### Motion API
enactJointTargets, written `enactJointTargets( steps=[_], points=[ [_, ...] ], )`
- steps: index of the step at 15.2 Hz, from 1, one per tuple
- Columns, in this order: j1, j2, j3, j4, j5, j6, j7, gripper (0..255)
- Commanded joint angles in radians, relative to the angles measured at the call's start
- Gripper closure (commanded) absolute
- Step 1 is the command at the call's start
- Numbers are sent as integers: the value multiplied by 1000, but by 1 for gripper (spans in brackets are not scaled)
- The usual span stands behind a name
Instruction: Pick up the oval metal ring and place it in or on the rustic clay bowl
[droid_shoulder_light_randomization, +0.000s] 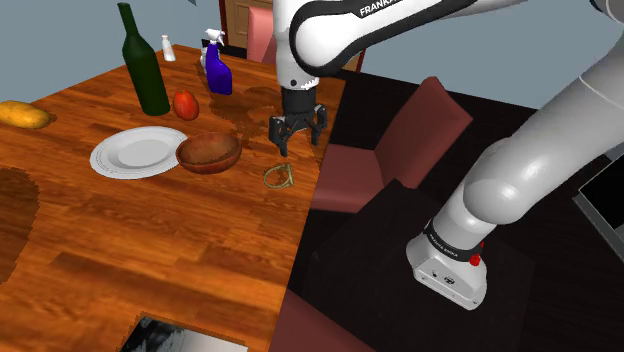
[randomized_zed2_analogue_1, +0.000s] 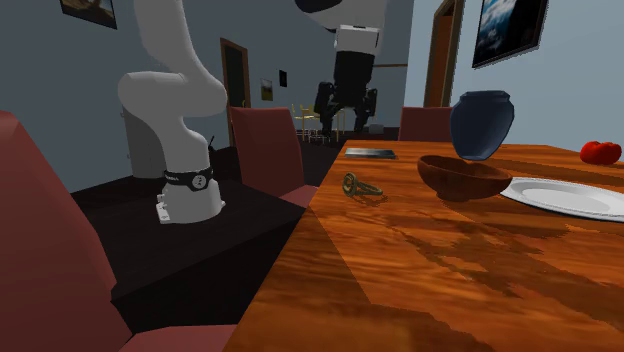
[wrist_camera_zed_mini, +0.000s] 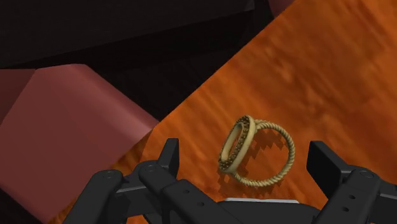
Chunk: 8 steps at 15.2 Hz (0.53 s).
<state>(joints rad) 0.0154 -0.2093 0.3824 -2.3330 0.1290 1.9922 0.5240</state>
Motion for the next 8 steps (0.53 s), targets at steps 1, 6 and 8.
enactJointTargets(
  steps=[1, 6, 8],
  points=[
    [-3, 102, 25, 51, -35, 45, 58, 0],
    [17, 319, 52, 175, -137, 115, 200, 0],
    [32, 389, 51, 222, -172, 129, 244, 0]
  ],
)
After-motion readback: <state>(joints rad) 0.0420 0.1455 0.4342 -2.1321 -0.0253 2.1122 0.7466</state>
